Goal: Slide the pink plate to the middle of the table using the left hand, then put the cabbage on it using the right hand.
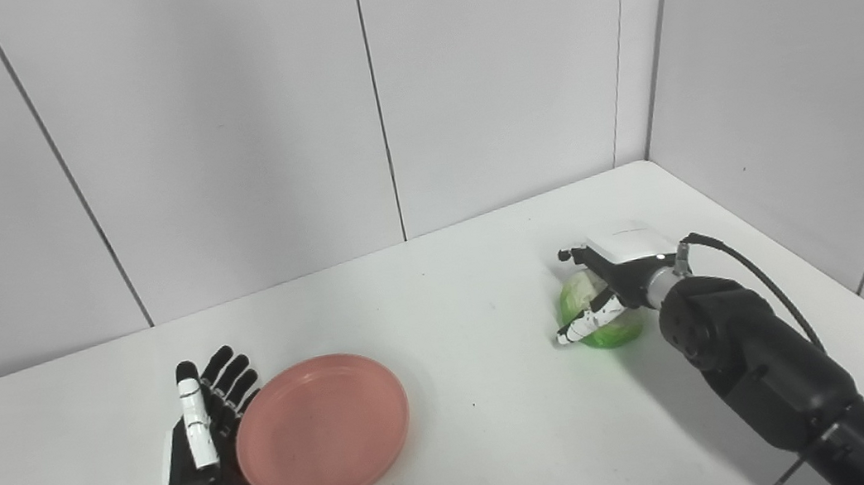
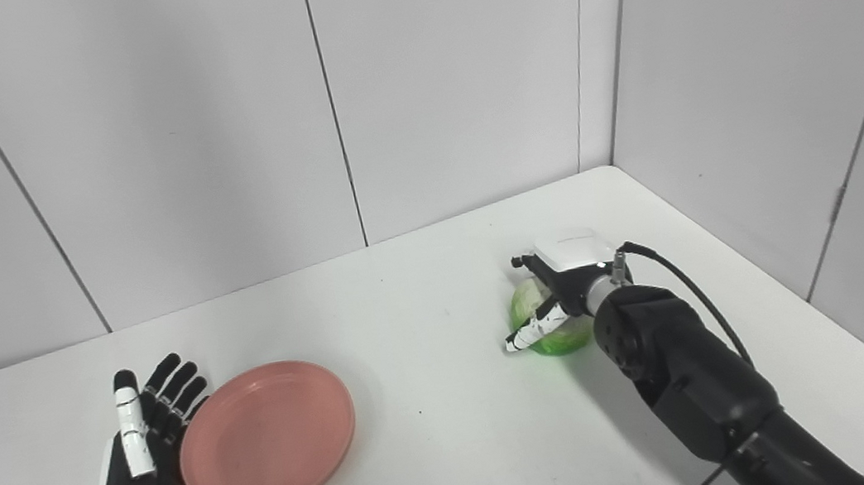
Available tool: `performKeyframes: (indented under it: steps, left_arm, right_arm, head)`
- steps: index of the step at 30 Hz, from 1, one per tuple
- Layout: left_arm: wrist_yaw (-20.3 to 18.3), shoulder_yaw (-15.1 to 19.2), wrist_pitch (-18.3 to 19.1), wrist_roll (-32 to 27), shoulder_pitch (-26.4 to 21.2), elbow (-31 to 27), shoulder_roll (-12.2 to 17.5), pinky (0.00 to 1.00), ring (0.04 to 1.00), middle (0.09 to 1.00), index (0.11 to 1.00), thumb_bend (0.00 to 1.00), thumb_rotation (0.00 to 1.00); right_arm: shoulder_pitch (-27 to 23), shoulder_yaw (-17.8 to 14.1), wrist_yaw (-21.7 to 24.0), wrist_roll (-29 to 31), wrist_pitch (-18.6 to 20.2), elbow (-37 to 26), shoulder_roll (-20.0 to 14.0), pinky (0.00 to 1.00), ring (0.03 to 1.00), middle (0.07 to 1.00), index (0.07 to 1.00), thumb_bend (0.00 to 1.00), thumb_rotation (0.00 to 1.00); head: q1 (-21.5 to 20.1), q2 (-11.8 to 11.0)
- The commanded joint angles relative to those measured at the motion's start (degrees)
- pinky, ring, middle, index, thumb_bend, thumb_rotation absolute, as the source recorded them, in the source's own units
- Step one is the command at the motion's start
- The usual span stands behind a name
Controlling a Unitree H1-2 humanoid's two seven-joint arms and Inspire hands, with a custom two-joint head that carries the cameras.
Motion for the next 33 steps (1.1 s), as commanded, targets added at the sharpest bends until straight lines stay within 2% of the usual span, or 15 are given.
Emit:
performKeyframes:
  steps: [1, 2, 4, 6, 7, 8, 10, 14, 15, 16, 17, 25, 32, 33]
  left_arm:
    - [0.84, -0.21, 3.72, 0.37, 1.99, 1.89, 0.08, 0.80, 0.831, 0.819, 0.777, 0.62, 0.98]
    - [0.69, -0.29, 3.55, 0.40, 1.99, 2.03, 0.14, 0.80, 0.831, 0.819, 0.777, 0.62, 0.98]
    - [0.67, -0.44, 3.57, 0.49, 2.08, 1.87, 0.14, 0.80, 0.833, 0.826, 0.784, 0.62, 0.99]
    - [0.82, -0.49, 3.72, 0.49, 2.09, 1.79, 0.11, 0.80, 0.830, 0.825, 0.780, 0.62, 0.98]
    - [0.86, -0.48, 3.73, 0.44, 2.08, 1.83, 0.10, 0.80, 0.830, 0.826, 0.779, 0.62, 0.98]
    - [0.87, -0.45, 3.71, 0.40, 2.06, 1.89, 0.12, 0.80, 0.830, 0.826, 0.778, 0.62, 0.98]
    - [0.77, -0.39, 3.74, 0.20, 2.04, 1.89, 0.09, 0.80, 0.835, 0.830, 0.781, 0.62, 0.97]
    - [0.76, -0.59, 3.86, 0.44, 2.07, 1.72, 0.20, 0.80, 0.838, 0.835, 0.782, 0.62, 0.98]
    - [0.77, -0.57, 3.92, 0.40, 2.06, 1.69, 0.20, 0.80, 0.838, 0.834, 0.780, 0.62, 0.98]
    - [0.77, -0.55, 3.97, 0.36, 2.05, 1.68, 0.19, 0.80, 0.834, 0.830, 0.778, 0.62, 0.98]
    - [0.83, -0.49, 3.99, 0.31, 2.03, 1.73, 0.15, 0.79, 0.832, 0.827, 0.777, 0.61, 0.98]
    - [1.01, -0.40, 4.18, 0.13, 1.97, 1.83, -0.20, 0.79, 0.830, 0.824, 0.762, 0.63, 0.96]
    - [1.53, -0.27, 4.24, 0.17, 1.88, 2.03, -0.70, 0.78, 0.824, 0.816, 0.757, 0.63, 0.96]
    - [1.61, -0.23, 4.24, 0.17, 1.88, 2.07, -0.78, 0.77, 0.818, 0.813, 0.756, 0.63, 0.96]
  right_arm:
    - [-0.25, -0.05, 0.03, 1.05, 0.69, -0.13, -1.24, 0.50, 0.673, 0.803, 0.842, 1.00, 0.48]
    - [-0.17, 0.18, 0.04, 1.16, 0.52, -0.21, -1.39, 0.50, 0.668, 0.800, 0.841, 1.00, 0.47]
    - [-0.03, 0.21, -0.03, 1.91, 0.53, -0.43, -1.33, 0.43, 0.564, 0.699, 0.824, 1.00, 0.40]
    - [-0.04, -0.08, 0.54, 2.86, 1.52, -0.70, -0.94, 0.33, 0.424, 0.538, 0.798, 0.97, 0.27]
    - [-0.05, -0.10, 0.75, 3.35, 1.74, -0.81, -0.86, 0.30, 0.386, 0.499, 0.785, 0.87, 0.17]
    - [-0.07, -0.02, 0.84, 3.68, 1.88, -0.87, -0.85, 0.28, 0.361, 0.484, 0.778, 0.67, 0.06]
    - [-0.12, 0.20, 0.63, 4.54, 1.49, -0.60, -0.96, 0.27, 0.345, 0.479, 0.743, 0.61, 0.02]
    - [-0.08, 0.08, -0.50, 5.97, 1.54, -0.10, -0.76, 0.27, 0.335, 0.476, 0.653, 0.57, 0.00]
    - [-0.08, 0.09, -0.77, 6.24, 1.55, -0.02, -0.76, 0.26, 0.333, 0.475, 0.646, 0.57, 0.00]
    - [-0.08, 0.13, -0.97, 6.46, 1.57, 0.03, -0.79, 0.27, 0.394, 0.495, 0.639, 0.54, 0.00]
    - [0.01, 0.13, -1.40, 6.73, 1.36, -0.12, -0.81, 0.27, 0.413, 0.499, 0.630, 0.54, 0.00]
    - [0.24, 0.41, -3.25, 8.28, -0.25, -1.25, -1.70, 0.29, 0.423, 0.506, 0.612, 0.53, 0.00]
    - [-0.27, 0.88, -2.25, 8.97, 0.39, -4.51, -2.64, 0.31, 0.419, 0.515, 0.611, 0.53, 0.00]
    - [-0.36, 0.82, -2.34, 9.14, 0.21, -4.93, -2.67, 0.29, 0.414, 0.521, 0.552, 0.53, 0.00]
  head:
    - [0.08, 0.09]
    - [0.09, 0.17]
    - [0.06, 0.19]
    - [0.05, 0.21]
    - [0.03, 0.24]
    - [0.02, 0.26]
    - [0.02, 0.31]
    - [0.04, 0.40]
    - [0.02, 0.46]
    - [0.02, 0.46]
    - [-0.02, 0.49]
    - [0.30, 0.85]
    - [0.83, 1.23]
    - [0.83, 1.23]
